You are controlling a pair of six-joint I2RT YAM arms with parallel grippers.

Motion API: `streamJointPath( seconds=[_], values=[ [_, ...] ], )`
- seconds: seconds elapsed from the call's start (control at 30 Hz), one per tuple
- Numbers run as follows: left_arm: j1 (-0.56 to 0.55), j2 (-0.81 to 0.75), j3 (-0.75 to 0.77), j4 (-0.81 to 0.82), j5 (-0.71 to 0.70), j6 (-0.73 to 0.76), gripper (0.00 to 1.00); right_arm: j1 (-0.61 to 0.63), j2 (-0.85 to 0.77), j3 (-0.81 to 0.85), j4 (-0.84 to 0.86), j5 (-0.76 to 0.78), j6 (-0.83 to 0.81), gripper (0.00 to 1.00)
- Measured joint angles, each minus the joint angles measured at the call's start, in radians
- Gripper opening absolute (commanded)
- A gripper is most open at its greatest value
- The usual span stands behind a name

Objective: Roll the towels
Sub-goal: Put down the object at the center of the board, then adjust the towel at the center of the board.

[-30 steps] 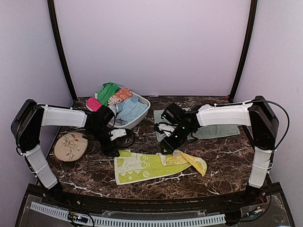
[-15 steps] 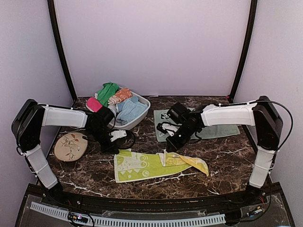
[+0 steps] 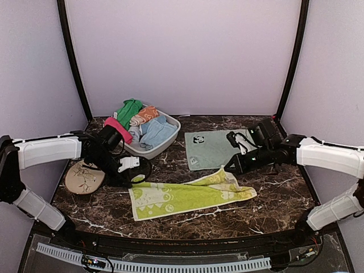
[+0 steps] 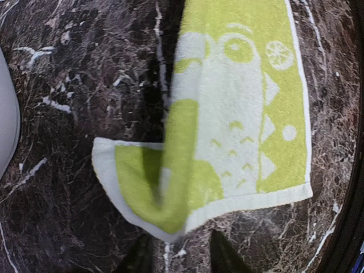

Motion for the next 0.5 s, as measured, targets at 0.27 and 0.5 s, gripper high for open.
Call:
streamJointPath(
  seconds=[0.27, 0.5],
  values=[
    [-0.013, -0.003, -0.015, -0.106, 0.052, 0.015, 0.74, 0.000, -0.138, -0.192, 0.049, -0.034, 0.115, 0.00],
    [-0.008, 0.137, 0.181, 0.014, -0.047, -0.064, 0.43, 0.000, -0.201, -0.274, 0.061, -0.070, 0.153, 0.00]
  ],
)
